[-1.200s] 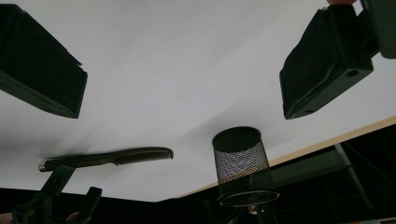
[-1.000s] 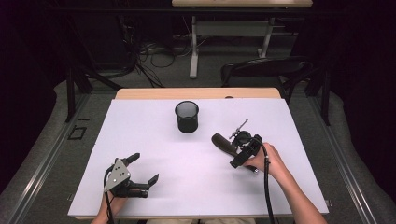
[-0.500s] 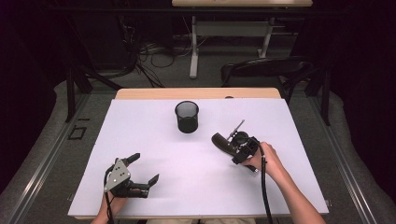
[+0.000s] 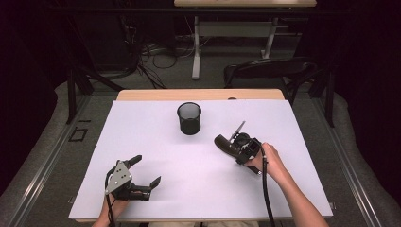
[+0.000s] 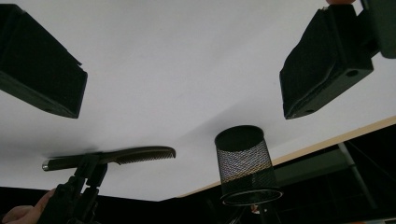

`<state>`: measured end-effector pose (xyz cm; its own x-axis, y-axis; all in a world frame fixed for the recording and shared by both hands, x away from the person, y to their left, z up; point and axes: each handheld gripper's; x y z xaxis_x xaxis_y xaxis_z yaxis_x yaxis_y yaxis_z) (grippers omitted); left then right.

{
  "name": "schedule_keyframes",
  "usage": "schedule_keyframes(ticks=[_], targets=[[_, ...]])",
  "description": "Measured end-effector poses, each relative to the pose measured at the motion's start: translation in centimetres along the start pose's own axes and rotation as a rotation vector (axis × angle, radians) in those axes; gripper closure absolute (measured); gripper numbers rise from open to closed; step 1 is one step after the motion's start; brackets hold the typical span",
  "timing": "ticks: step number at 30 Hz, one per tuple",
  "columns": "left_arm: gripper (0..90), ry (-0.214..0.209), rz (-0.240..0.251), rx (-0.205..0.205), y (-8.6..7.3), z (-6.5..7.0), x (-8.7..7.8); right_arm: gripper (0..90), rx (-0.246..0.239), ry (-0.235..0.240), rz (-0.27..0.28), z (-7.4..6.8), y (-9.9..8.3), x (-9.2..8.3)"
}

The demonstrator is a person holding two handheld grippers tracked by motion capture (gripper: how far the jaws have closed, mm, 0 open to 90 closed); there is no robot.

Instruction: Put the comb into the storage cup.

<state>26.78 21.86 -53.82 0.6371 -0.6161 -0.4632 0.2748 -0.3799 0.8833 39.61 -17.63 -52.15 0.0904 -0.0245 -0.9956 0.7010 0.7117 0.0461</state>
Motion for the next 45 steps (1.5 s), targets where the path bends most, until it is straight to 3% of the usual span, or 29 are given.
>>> schedule_keyframes(ticks=[9, 12, 15, 16, 17, 18, 19, 21, 27, 30, 31, 32, 33, 34, 37, 40, 45], targets=[[0.7, -0.001, 0.0, -0.002, 0.0, 0.0, 0.0, 70.5, -0.005, 0.006, -0.006, 0.2, 0.1, 0.5], [0.7, -0.003, -0.001, -0.002, 0.0, -0.1, 0.0, 71.8, 0.027, 0.035, 0.006, 0.4, 0.0, 0.6], [0.7, -0.003, -0.001, 0.0, 0.0, -0.1, 0.0, 72.4, 0.042, 0.044, -0.015, 0.5, -0.1, 0.4], [0.6, -0.003, 0.0, 0.001, 0.0, -0.1, 0.0, 72.5, 0.045, 0.047, -0.01, 0.5, -0.1, 0.4], [0.6, -0.002, -0.001, -0.002, 0.0, 0.0, 0.0, 72.5, 0.054, 0.054, 0.054, 0.5, -0.2, 0.8], [0.6, -0.003, -0.001, -0.002, 0.0, -0.1, 0.0, 72.5, 0.053, 0.054, 0.01, 0.5, -0.2, 0.5], [0.6, -0.003, -0.001, 0.0, 0.0, -0.1, 0.0, 72.5, 0.049, 0.054, 0.0, 0.6, -0.2, 0.4], [0.6, -0.004, -0.001, -0.001, 0.0, -0.1, 0.0, 72.6, 0.052, 0.064, 0.041, 0.6, -0.4, 0.5], [0.6, -0.002, -0.002, 0.0, 0.0, -0.1, 0.0, 72.6, 0.055, 0.065, 0.071, 0.5, -0.7, -0.4], [0.6, -0.002, -0.002, -0.004, 0.0, -0.1, 0.0, 72.6, 0.07, 0.076, 0.145, 0.4, -1.0, -0.4], [0.6, -0.001, -0.002, -0.004, 0.0, -0.1, 0.0, 72.6, 0.056, 0.074, 0.056, 0.6, -1.0, -1.2], [0.6, -0.001, -0.003, -0.005, 0.0, -0.1, 0.1, 72.6, 0.041, 0.066, 0.012, 0.8, -1.0, -1.6], [0.6, -0.001, -0.003, -0.003, 0.0, -0.1, 0.1, 72.6, 0.084, 0.088, 0.208, 0.5, -1.2, -0.4], [0.6, -0.002, -0.003, -0.004, 0.0, -0.1, 0.1, 72.6, 0.062, 0.084, 0.129, 0.7, -1.3, -1.1], [0.6, -0.002, -0.004, -0.002, 0.0, -0.1, 0.1, 72.6, 0.072, 0.095, 0.194, 0.7, -1.6, -1.2], [0.6, -0.001, -0.005, -0.001, 0.0, -0.1, 0.1, 72.6, 0.067, 0.098, 0.19, 0.8, -1.9, -1.6], [0.6, 0.0, -0.005, -0.001, 0.0, -0.1, 0.0, 72.6, 0.086, 0.113, 0.243, 1.0, -2.3, -1.6]])
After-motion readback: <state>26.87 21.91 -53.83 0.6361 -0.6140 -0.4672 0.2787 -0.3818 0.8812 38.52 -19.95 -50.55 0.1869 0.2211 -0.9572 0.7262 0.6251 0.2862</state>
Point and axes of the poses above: each handheld gripper's, and its own axes: x roughly forward along the jaws, y roughly out of its top, z roughly to its right, and after that the axes turned 11 degrees about -z, right-handed
